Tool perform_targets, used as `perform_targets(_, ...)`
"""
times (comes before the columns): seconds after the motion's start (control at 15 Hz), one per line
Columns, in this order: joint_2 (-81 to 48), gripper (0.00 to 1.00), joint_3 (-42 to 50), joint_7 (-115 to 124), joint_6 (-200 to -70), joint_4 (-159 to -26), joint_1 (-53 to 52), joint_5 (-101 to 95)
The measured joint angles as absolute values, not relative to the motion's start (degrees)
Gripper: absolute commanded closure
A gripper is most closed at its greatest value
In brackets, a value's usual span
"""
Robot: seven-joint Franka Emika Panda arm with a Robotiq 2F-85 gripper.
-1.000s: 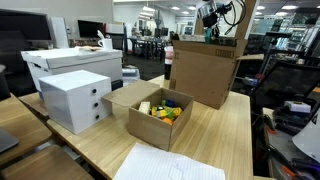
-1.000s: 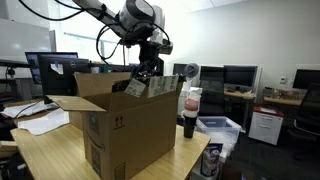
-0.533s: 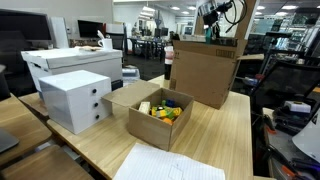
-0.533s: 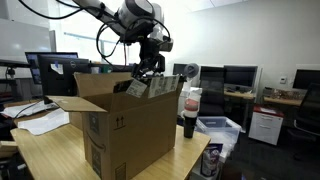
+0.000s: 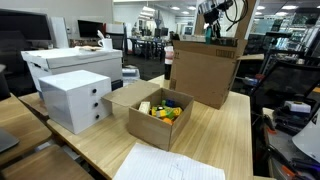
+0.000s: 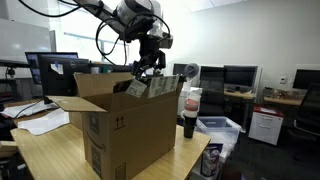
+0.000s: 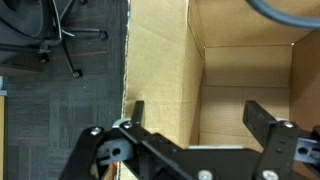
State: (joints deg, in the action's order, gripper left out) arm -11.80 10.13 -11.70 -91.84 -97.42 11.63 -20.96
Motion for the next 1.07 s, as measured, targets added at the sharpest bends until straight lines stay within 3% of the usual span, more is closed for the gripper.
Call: perform_targets(1.07,-11.94,0.00,11.74,-12.53,-93.69,-98.92,14.30,-13.95)
